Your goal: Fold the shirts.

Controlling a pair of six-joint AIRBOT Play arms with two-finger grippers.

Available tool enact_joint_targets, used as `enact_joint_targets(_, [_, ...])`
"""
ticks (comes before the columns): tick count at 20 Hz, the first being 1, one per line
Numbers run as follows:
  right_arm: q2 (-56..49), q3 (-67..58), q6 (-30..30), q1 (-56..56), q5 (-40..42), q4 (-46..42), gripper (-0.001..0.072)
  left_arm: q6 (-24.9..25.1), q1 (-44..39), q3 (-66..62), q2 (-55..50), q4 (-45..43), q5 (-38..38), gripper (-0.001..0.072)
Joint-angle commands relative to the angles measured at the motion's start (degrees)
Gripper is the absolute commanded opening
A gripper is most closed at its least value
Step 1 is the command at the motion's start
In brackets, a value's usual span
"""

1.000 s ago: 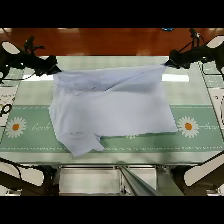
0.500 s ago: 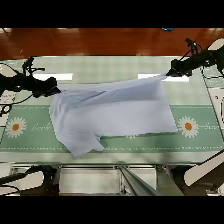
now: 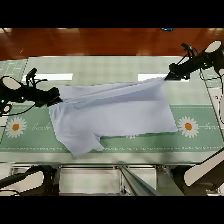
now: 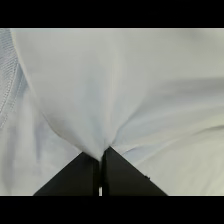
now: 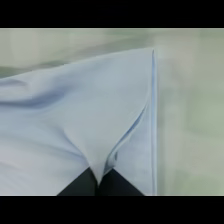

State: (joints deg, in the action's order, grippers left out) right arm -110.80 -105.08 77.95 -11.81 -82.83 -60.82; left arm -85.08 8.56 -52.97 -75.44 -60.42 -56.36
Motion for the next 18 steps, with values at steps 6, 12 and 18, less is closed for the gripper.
enact_joint_targets(6, [-2.6,0.6,2.5,0.2,-3.5,-1.1,0.0419,0.4,1.3,0.2,-2.5,-0.3,0.6,0.0498])
enact_joint_targets(12, [7.8,9.9,4.3,-6.4,-4.1,-2.2,0.0419,0.6,15.5,1.7,9.3,-2.2,-13.5,0.0505])
enact_joint_targets(18, [33.6,54.8,-10.4,-14.6,15.9,15.0,0.0419,0.6,25.9,30.0,34.0,3.4,-17.9,0.0505])
